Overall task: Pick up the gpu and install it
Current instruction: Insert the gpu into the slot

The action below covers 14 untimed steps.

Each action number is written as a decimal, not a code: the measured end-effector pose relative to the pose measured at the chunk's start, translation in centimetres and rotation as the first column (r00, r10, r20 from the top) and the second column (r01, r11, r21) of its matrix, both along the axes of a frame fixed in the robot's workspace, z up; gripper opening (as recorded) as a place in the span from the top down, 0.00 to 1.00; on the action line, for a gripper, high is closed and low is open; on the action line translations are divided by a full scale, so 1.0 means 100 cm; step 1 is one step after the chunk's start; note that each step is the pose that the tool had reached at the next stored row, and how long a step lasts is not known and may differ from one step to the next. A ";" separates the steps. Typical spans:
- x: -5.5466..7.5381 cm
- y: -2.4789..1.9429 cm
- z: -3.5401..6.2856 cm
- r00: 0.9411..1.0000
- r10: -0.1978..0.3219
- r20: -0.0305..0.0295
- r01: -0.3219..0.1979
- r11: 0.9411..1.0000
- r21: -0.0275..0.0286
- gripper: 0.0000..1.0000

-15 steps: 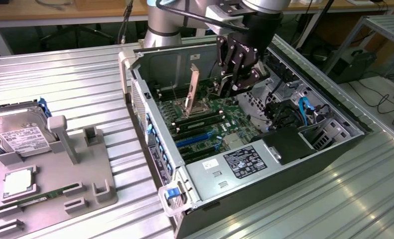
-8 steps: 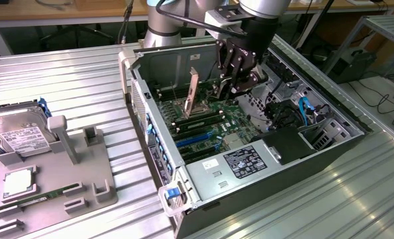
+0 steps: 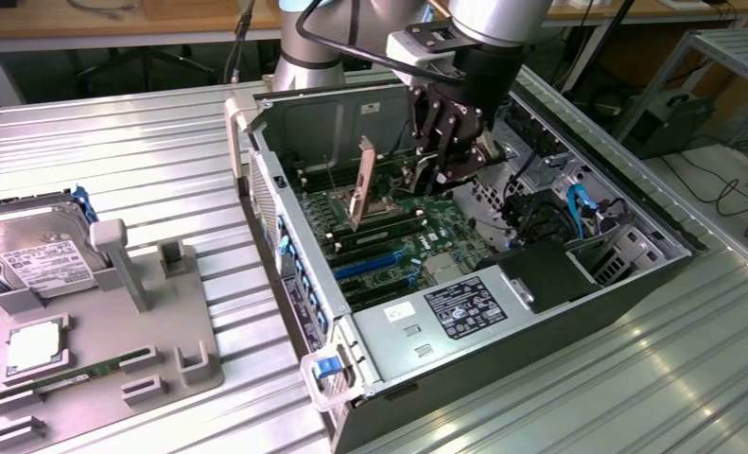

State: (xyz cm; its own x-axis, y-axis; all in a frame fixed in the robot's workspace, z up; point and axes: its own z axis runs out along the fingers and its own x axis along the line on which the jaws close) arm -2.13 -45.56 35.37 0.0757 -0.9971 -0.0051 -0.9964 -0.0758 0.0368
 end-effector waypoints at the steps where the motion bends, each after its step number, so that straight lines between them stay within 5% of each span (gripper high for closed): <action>1: 0.000 0.0000 -0.0008 1.000 0.000 0.000 0.000 1.000 0.000 0.72; 14: 0.000 -0.0006 -0.0120 1.000 0.000 0.000 0.000 1.000 0.001 0.72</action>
